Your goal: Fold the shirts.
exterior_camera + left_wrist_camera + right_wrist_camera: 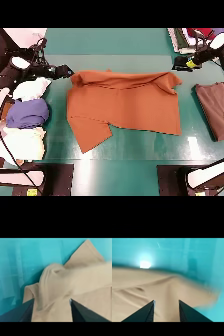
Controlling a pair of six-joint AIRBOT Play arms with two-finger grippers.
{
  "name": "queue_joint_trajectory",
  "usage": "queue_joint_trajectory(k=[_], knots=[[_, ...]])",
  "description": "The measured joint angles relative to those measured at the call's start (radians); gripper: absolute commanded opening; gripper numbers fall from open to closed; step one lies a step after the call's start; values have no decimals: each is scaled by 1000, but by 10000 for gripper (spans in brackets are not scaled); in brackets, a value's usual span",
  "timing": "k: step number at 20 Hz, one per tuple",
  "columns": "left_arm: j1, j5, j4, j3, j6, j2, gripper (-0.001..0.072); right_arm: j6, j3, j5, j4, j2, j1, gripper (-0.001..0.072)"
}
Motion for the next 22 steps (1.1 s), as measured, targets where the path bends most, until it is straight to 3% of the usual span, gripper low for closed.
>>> queue_joint_trajectory(k=[5, 9, 16, 22], knots=[[109, -228, 5, 69, -26, -6, 536, -34, 26, 134, 122, 6, -69, 353], [220, -391, 6, -33, -43, 61, 536, -108, -162, 223, 197, 126, -124, 353], [277, -344, -1, -498, -62, 258, 537, -198, -613, 201, 310, 380, -200, 353], [270, -278, -38, -672, -53, 296, 536, -218, -772, 180, 345, 499, -221, 353]])
